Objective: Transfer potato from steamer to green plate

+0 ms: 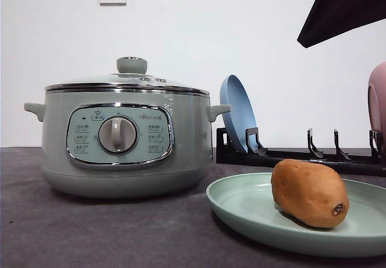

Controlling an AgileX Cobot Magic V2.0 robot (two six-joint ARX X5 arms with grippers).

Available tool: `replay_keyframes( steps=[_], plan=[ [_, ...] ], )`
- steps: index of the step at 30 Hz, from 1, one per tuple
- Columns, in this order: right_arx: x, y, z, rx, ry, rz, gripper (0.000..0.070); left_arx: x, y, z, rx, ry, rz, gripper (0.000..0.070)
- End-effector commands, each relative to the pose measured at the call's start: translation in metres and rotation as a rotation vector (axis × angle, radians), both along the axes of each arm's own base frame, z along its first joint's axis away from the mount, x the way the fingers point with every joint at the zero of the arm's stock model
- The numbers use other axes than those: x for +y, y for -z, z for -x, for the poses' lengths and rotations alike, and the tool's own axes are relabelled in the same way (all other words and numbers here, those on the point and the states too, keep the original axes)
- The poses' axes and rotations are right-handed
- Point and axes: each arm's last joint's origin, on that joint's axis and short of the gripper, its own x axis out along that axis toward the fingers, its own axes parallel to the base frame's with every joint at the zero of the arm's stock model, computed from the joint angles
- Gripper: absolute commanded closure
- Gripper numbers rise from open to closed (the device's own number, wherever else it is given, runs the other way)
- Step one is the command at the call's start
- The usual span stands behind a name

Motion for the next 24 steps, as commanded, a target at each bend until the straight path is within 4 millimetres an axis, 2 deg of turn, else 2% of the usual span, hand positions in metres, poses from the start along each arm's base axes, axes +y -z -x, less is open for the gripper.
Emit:
replay_keyframes(
  steps=[1, 24],
  plan=[
    [0.0018, -0.0055, -0.0006, -0.022, -0.014, -0.009, 0.07, 0.0003, 0.0064, -0.0001, 0.031, -0.011, 0.029, 0.0697],
    [0.002, -0.006, -0.0009, -0.027, -0.014, -0.013, 0.07, 0.0003, 0.0063, -0.0001, 0.029, -0.013, 0.04, 0.0697]
  ],
)
